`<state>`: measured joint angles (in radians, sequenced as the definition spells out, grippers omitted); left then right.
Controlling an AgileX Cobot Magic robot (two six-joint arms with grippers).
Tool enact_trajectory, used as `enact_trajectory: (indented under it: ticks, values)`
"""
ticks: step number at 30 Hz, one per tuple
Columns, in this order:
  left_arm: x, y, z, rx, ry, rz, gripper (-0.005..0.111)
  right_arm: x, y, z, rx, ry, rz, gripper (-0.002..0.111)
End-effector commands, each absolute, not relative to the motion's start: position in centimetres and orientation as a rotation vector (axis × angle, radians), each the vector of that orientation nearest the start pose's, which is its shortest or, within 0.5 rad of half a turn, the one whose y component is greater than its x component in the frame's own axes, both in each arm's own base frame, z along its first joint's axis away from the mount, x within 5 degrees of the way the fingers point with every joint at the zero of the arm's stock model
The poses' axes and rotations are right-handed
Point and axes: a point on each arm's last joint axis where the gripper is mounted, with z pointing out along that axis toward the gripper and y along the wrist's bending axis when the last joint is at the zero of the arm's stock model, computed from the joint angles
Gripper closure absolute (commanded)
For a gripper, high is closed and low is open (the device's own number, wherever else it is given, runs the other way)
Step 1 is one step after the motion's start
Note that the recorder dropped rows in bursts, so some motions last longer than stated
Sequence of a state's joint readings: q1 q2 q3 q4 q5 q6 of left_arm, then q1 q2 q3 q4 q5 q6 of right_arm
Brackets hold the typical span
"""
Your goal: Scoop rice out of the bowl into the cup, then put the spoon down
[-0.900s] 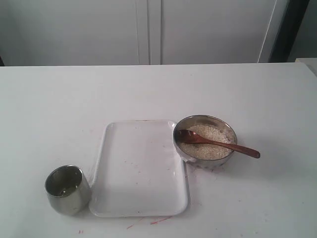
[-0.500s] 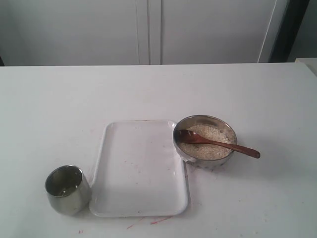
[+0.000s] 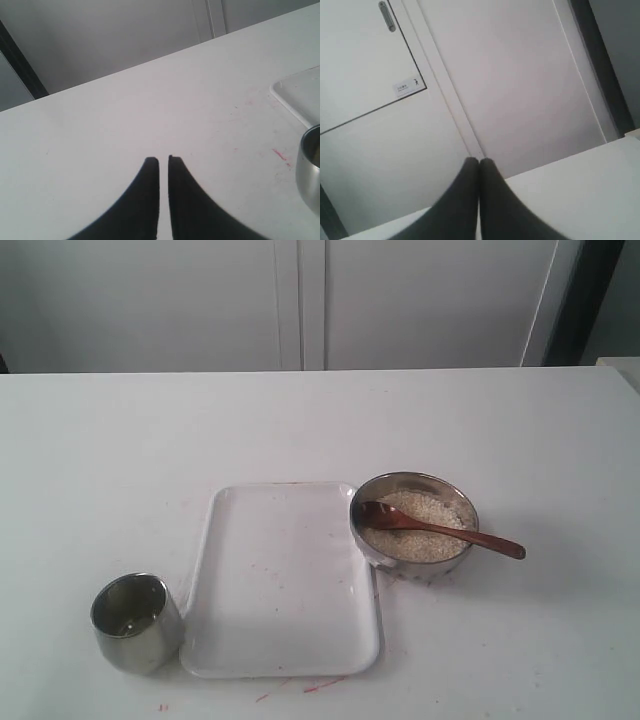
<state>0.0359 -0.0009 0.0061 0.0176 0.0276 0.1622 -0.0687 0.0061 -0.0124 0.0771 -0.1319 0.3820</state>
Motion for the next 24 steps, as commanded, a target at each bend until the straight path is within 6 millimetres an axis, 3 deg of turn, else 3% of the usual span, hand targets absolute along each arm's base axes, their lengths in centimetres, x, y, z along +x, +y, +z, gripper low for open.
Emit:
enact_trajectory:
  ticks: [1, 9, 13, 16, 24]
  values:
    - [5.6, 0.2, 21.1, 0.103, 1.504, 0.163, 0.092, 5.4, -0.4, 22.9, 0.452, 1.309, 0.428, 0.108]
    - [5.6, 0.2, 21.1, 0.103, 1.504, 0.163, 0.092, 4.0, 0.2, 25.7, 0.427, 1.602, 0.418, 0.108]
    - [5.6, 0.2, 21.1, 0.103, 1.504, 0.163, 0.092, 4.6, 0.5, 27.9, 0.373, 1.722, 0.424, 0.108]
    - [5.6, 0.2, 21.1, 0.103, 1.504, 0.163, 0.092, 6.3, 1.0, 30.1, 0.280, 1.821, 0.412, 0.108]
    - [5.6, 0.2, 21.1, 0.103, 1.504, 0.163, 0.092, 13.1, 2.9, 35.1, -0.069, 2.209, 0.268, 0.108]
